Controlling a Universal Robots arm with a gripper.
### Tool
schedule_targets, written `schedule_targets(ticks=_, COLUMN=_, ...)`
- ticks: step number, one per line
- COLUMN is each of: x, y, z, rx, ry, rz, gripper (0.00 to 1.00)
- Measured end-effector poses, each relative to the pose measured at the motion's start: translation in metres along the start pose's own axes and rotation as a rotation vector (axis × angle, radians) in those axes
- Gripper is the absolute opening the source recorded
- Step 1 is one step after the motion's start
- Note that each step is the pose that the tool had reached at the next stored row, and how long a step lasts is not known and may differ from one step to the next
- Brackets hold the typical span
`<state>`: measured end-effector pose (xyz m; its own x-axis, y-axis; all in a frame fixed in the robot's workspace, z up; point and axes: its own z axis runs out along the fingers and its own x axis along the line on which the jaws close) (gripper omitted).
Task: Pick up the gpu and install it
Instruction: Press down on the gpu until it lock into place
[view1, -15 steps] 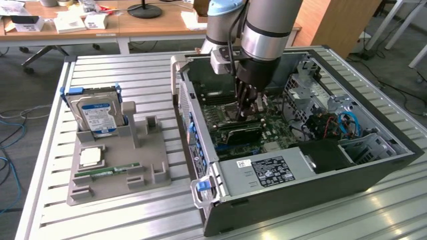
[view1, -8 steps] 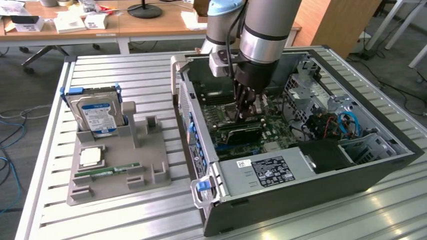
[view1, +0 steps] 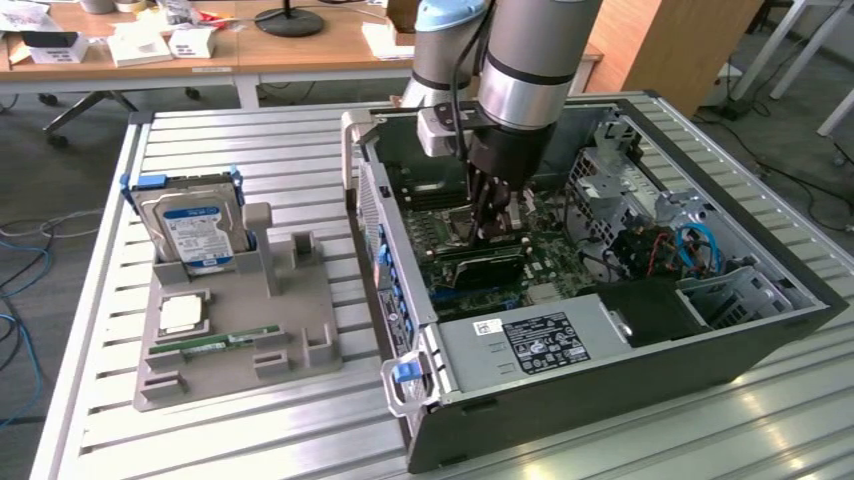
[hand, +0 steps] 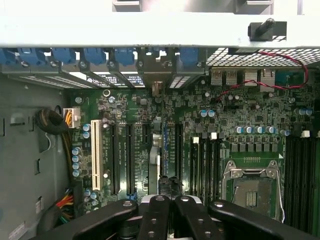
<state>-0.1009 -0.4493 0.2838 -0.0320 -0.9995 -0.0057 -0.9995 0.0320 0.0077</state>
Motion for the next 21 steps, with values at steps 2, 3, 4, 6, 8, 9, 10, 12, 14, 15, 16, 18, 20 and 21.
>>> schedule_targets(ticks=2, x=0.000, y=0.0000, z=0.0001, rx=0.0000, ry=-0.0001, rz=0.000, gripper=0.11)
schedule_targets(ticks=3, x=0.000, y=-0.0001, z=0.0007, rx=0.0003, ry=-0.0005, rz=0.000, gripper=0.11)
schedule_targets(ticks=4, x=0.000, y=0.0000, z=0.0017, rx=0.0003, ry=-0.0005, rz=0.000, gripper=0.11)
schedule_targets(ticks=6, x=0.000, y=0.0000, z=0.0040, rx=0.0000, ry=-0.0001, rz=0.000, gripper=0.11)
schedule_targets(ticks=8, x=0.000, y=-0.0001, z=0.0066, rx=0.0001, ry=-0.0001, rz=0.000, gripper=0.11)
schedule_targets(ticks=9, x=0.000, y=-0.0001, z=0.0077, rx=0.0000, ry=-0.0001, rz=0.000, gripper=0.11)
schedule_targets(ticks=10, x=0.000, y=-0.0001, z=0.0086, rx=0.0001, ry=-0.0002, rz=0.000, gripper=0.11)
schedule_targets(ticks=12, x=0.000, y=-0.0001, z=0.0086, rx=-0.0001, ry=0.0001, rz=0.000, gripper=0.11)
schedule_targets(ticks=14, x=0.000, y=0.0000, z=0.0088, rx=0.0000, ry=-0.0001, rz=0.000, gripper=0.11)
schedule_targets(ticks=15, x=0.000, y=0.0001, z=0.0089, rx=0.0001, ry=-0.0003, rz=0.000, gripper=0.11)
schedule_targets(ticks=16, x=0.001, y=0.0001, z=0.0089, rx=0.0001, ry=-0.0002, rz=0.000, gripper=0.11)
schedule_targets(ticks=18, x=0.001, y=0.0001, z=0.0105, rx=0.0001, ry=-0.0002, rz=0.000, gripper=0.11)
schedule_targets(ticks=20, x=0.001, y=0.0001, z=0.0141, rx=0.0001, ry=-0.0002, rz=0.000, gripper=0.11)
schedule_targets(ticks=21, x=0.001, y=0.0001, z=0.0159, rx=0.0000, ry=-0.0001, rz=0.000, gripper=0.11)
